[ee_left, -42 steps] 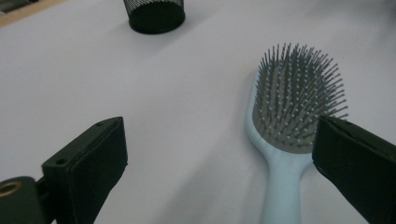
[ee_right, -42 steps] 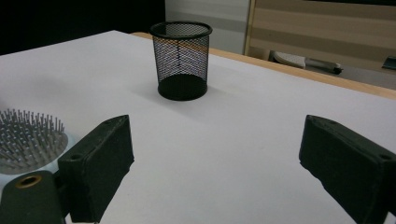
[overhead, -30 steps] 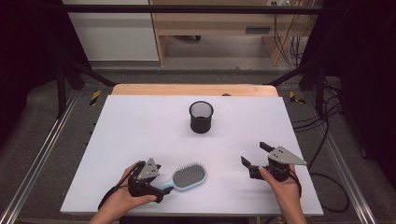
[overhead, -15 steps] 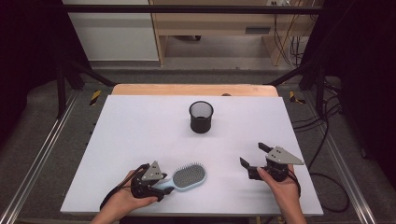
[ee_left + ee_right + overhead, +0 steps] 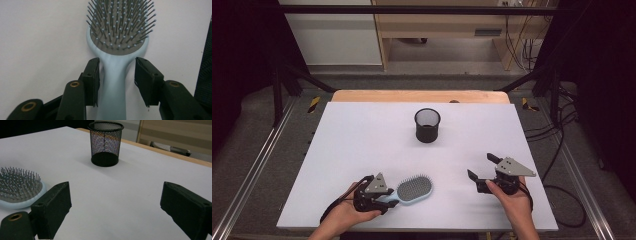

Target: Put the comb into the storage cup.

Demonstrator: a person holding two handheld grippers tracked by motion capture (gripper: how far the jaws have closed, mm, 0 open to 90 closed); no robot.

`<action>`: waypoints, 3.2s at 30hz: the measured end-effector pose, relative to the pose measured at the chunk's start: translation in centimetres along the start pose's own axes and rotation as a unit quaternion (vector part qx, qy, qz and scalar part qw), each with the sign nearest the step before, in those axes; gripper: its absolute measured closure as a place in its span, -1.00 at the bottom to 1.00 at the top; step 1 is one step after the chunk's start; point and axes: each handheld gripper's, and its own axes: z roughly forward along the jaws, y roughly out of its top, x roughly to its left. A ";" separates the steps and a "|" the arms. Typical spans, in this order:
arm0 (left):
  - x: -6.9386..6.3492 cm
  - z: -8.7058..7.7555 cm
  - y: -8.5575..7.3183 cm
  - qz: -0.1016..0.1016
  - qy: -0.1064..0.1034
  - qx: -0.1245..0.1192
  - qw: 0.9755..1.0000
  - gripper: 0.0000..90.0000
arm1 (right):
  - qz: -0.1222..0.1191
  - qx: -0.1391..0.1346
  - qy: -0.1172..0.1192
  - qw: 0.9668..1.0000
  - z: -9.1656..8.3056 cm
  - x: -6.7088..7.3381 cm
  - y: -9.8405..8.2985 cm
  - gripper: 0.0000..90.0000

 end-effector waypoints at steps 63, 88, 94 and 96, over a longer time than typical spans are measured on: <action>0.8 0.4 2.1 0.013 0.078 -0.055 0.995 0.54 | 0.007 0.023 -0.004 1.000 0.6 0.0 -0.1 -0.80; 4.7 -0.9 4.0 -0.032 0.152 -0.207 0.966 0.54 | 0.101 0.005 0.084 0.991 7.1 4.3 7.3 -0.88; 4.4 -0.5 3.5 -0.047 0.156 -0.215 0.963 0.54 | 0.136 -0.022 0.093 0.986 8.8 5.5 7.2 -0.86; 4.1 -0.4 3.5 -0.050 0.156 -0.223 0.961 0.54 | 0.142 -0.017 0.104 0.984 9.1 5.8 6.9 -0.88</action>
